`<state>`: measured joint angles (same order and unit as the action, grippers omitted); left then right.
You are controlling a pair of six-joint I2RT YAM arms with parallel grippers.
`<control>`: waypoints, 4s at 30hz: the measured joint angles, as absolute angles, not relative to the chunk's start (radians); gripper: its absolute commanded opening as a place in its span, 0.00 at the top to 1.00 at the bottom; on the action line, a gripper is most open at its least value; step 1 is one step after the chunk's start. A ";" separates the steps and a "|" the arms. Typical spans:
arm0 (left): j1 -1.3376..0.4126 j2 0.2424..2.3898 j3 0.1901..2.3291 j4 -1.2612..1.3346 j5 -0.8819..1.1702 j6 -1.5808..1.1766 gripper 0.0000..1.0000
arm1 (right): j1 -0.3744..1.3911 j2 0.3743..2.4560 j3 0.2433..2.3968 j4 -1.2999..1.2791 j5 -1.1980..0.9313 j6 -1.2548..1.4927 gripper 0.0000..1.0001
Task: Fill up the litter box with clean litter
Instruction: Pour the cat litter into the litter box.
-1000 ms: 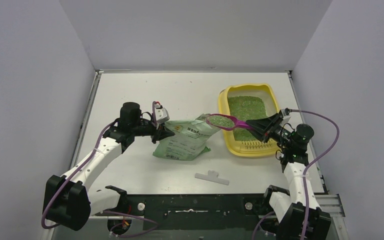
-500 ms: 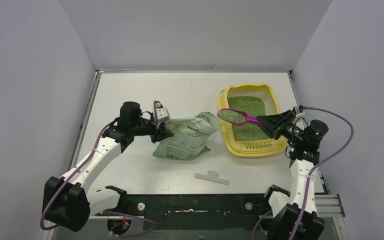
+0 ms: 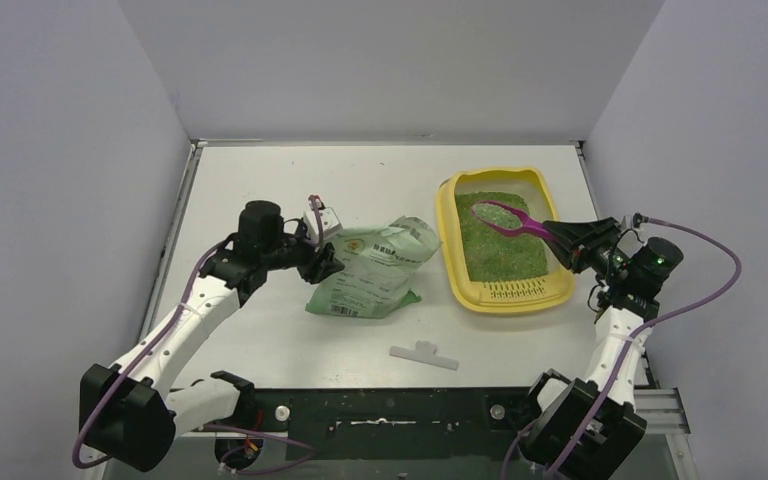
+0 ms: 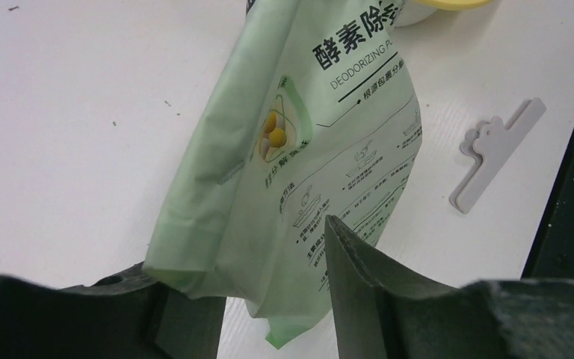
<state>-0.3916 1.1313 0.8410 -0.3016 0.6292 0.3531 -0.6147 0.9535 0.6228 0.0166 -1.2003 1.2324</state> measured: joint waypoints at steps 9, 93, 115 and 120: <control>-0.412 1.098 0.855 -0.340 0.518 0.329 0.16 | -0.688 0.984 0.592 0.002 -1.125 1.179 1.00; -0.497 0.781 0.607 -0.056 -0.153 0.283 0.08 | -0.327 0.797 0.712 -0.446 -0.328 0.986 1.00; -0.496 0.798 0.607 -0.056 -0.149 0.293 0.08 | -0.260 1.075 1.039 -0.672 -0.398 0.693 1.00; -0.496 0.800 0.607 -0.056 -0.149 0.293 0.08 | -0.232 1.174 1.184 -0.747 -0.313 0.641 1.00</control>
<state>-0.4957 0.8001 0.6071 -0.0555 -0.1490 0.2932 -0.2321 1.1736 1.1839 -0.7471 -0.3126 0.6407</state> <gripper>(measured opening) 0.921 0.282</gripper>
